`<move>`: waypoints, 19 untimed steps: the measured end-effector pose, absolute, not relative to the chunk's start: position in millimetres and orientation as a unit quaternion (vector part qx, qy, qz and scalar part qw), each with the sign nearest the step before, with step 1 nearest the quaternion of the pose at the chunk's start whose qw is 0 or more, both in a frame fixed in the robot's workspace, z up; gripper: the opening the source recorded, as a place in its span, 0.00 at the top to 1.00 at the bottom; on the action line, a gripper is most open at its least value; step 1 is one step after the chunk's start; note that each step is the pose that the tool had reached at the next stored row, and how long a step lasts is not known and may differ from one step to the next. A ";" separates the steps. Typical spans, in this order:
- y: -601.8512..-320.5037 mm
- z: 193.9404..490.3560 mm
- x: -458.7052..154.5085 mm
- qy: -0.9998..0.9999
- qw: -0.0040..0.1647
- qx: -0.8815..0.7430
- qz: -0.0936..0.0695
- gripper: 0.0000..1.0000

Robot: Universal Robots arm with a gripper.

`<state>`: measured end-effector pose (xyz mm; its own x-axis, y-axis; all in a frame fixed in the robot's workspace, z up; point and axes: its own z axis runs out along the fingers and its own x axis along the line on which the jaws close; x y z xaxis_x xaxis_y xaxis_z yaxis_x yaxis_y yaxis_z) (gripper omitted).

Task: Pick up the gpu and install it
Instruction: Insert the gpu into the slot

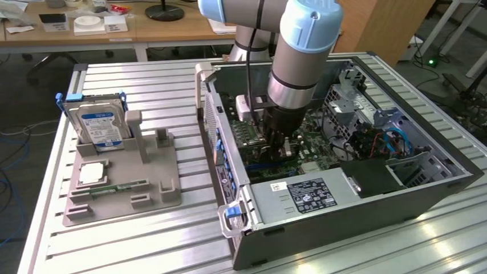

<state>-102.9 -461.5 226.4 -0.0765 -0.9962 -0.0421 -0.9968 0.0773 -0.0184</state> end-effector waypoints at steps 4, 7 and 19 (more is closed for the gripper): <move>-461.5 226.4 -102.9 0.734 0.022 -0.679 0.008 0.73; -461.5 226.3 -102.8 0.734 0.022 -0.679 0.008 0.73; -461.5 222.0 -102.6 0.733 0.022 -0.679 0.007 0.73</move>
<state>-102.6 -461.5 222.0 -0.0761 -0.9962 -0.0418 -0.9969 0.0769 -0.0184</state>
